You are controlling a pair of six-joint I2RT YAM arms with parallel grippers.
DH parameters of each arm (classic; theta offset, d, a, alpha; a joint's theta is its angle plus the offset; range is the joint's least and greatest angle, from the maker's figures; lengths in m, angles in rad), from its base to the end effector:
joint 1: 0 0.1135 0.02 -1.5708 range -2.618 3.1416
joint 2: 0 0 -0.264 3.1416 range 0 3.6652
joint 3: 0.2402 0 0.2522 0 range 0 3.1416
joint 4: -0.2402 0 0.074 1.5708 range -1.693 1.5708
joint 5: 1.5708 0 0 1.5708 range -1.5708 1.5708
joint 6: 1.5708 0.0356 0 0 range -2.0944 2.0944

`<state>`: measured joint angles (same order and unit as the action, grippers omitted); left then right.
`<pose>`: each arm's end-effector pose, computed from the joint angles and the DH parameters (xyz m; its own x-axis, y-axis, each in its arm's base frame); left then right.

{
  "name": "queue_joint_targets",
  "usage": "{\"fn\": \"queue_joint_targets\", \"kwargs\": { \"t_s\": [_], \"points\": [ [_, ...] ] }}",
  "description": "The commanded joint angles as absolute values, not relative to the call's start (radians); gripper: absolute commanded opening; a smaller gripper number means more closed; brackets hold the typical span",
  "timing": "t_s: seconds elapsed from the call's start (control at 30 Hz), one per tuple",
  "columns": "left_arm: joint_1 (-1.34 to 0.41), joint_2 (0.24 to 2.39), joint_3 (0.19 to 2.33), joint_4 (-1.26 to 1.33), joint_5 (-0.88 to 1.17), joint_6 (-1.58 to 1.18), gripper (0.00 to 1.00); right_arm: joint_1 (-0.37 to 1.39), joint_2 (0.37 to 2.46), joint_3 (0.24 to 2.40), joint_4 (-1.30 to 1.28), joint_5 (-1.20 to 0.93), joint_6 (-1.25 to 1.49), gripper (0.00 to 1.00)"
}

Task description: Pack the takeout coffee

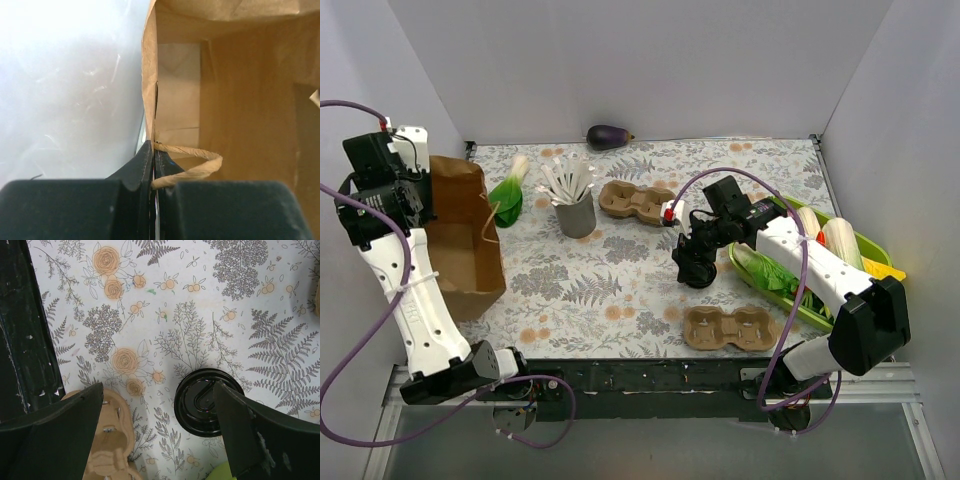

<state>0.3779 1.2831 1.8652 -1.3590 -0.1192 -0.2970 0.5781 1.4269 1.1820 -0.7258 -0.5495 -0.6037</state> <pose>0.1794 0.0758 0.4748 -0.4928 -0.5083 -0.7063 -0.6164 0.7768 -0.1290 0.2355 0.1758 0.2875 -0.1643 -0.6852 -0.7096 -0.9793 0.1993 0.0342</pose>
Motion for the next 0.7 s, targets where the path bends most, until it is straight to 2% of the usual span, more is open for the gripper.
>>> {"fn": "queue_joint_targets", "kwargs": {
  "t_s": [0.0, 0.2, 0.37, 0.57, 0.67],
  "points": [
    [0.382, 1.253, 1.995, -1.381, -0.055, -0.281, 0.00, 0.580, 1.414, 1.195, -0.719, -0.575, -0.615, 0.98],
    [0.383, 1.256, 2.101, -1.381, 0.116, -0.273, 0.00, 0.578, 1.440, 1.209, -0.726, -0.586, -0.626, 0.98],
    [0.380, 1.267, 2.189, -1.379, 0.169, -0.226, 0.00, 0.580, 1.451, 1.206, -0.716, -0.588, -0.624, 0.98],
    [0.380, 1.192, 2.129, -1.221, 0.158, -0.193, 0.00, 0.580, 1.460, 1.200, -0.715, -0.580, -0.621, 0.98],
    [0.382, 1.175, 2.160, -1.161, 0.273, -0.219, 0.00, 0.580, 1.471, 1.198, -0.712, -0.569, -0.624, 0.98]
  ]
}}
